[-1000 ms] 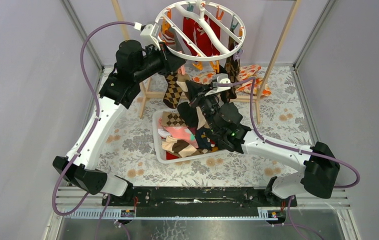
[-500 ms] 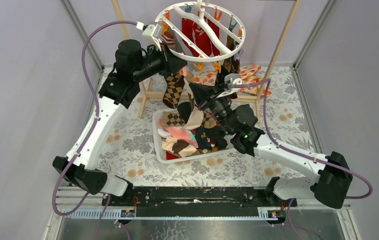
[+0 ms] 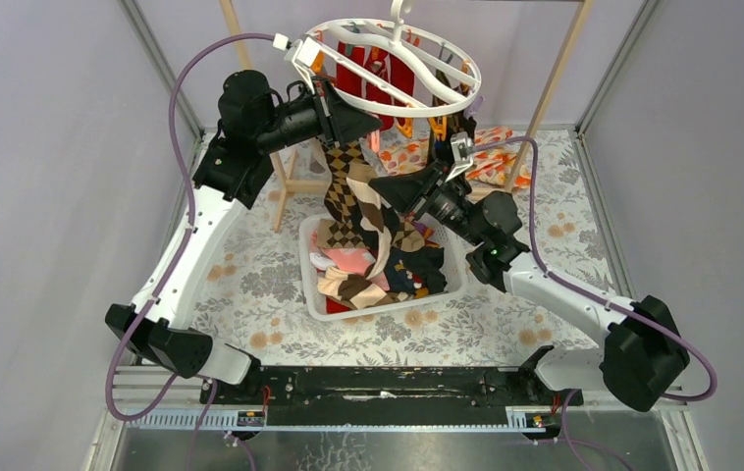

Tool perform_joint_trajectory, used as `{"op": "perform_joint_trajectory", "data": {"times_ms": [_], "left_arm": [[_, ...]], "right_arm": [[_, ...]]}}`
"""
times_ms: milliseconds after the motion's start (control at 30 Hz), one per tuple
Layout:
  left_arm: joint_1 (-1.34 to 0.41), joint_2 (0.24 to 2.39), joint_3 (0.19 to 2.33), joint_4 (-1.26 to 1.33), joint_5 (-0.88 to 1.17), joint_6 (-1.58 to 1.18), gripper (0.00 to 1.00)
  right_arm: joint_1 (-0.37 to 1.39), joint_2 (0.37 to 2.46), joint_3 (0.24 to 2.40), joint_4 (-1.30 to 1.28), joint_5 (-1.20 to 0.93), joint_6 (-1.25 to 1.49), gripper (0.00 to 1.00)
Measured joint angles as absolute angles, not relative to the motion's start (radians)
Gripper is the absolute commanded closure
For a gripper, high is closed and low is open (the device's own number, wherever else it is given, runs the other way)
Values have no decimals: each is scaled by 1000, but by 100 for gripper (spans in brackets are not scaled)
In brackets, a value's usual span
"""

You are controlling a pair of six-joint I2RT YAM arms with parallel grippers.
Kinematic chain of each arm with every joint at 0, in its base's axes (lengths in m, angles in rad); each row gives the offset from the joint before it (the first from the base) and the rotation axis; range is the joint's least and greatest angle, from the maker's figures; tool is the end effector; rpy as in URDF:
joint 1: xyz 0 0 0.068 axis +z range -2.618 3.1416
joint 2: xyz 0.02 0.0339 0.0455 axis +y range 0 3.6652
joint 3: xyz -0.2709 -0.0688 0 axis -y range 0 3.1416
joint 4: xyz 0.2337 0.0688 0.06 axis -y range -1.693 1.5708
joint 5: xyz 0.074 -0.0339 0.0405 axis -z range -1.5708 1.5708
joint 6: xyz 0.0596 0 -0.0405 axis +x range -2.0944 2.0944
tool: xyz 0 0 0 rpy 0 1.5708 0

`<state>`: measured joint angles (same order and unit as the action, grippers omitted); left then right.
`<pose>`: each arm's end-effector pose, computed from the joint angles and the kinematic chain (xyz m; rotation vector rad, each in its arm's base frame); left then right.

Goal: Clip the socks to the hanger
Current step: Clamp the sock onto the hanger.

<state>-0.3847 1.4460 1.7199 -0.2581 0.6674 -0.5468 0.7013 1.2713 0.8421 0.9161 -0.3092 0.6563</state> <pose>0.2789 -0.1527 0.5052 0.4332 1.6445 -1.2286 0.2122 0.2030 0.3908 -0.3311 1.1700 1.3704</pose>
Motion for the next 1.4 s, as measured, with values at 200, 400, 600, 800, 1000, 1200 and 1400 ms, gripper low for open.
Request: {"op": "perform_joint_trajectory", "data": {"times_ms": [200,400,600,800,1000,1200,1400], "left_arm": [[-375,1460,1720,-205,754,-603,100],[-370,1463,1720,-171,810,-640,100],[-364,1472,1719,-136,844,-667,100],[-355,1475,1708,-112,852,-683,100],[-342,1475,1686,-89,854,-691,100],[-336,1474,1673,-66,853,-702,100],[-331,1474,1673,-57,853,-707,100]], "right_arm": [[614,1328,837,1063,-423,843,100],[573,1389,849,1177,-512,973,100],[542,1459,894,1265,-601,1082,100],[508,1492,900,1356,-651,1174,100],[495,1524,925,1414,-673,1240,100],[494,1557,951,1461,-673,1287,100],[494,1581,973,1490,-673,1314,100]]}}
